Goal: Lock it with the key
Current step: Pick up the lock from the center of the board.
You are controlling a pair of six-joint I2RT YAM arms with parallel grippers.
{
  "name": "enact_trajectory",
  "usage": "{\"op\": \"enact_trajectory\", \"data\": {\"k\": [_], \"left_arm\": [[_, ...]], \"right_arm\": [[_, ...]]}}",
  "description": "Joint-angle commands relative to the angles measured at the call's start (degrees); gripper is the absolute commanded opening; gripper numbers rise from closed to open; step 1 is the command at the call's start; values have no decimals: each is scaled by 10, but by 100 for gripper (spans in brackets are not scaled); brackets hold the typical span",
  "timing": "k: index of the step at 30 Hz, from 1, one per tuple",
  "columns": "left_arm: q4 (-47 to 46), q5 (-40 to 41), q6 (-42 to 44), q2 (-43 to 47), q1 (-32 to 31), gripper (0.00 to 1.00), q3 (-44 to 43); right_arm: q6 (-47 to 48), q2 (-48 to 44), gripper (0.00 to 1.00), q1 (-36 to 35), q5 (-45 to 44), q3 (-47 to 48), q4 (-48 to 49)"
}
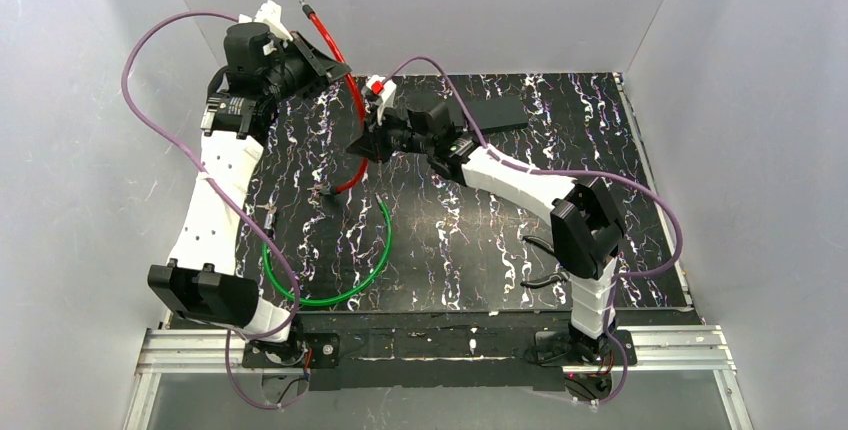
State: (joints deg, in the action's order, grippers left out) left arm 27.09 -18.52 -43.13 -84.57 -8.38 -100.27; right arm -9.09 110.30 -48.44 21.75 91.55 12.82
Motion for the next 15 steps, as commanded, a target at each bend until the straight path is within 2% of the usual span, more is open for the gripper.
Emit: {"op": "enact_trajectory", "data": {"k": [1,3,5,9,11,15], "left_arm": [[16,-38,37,45,27,9,-5],[28,-69,64,51,39,27,-1],[35,-116,96,61,51,54,5],[48,-191,167,89,58,87,10],[51,-228,207,109,61,97,15],[64,-287,304,144,64,98,16]], "right_arm": [[25,-51,1,41,52,42,-15],[16,-73,1,70,97,56,-20],[6,-91,1,98,139,78,-30],[10,-121,1,141,220,130,-79],[9,-138,1,164,252,139,-91],[14,-163,1,212,311,158,-125]]}}
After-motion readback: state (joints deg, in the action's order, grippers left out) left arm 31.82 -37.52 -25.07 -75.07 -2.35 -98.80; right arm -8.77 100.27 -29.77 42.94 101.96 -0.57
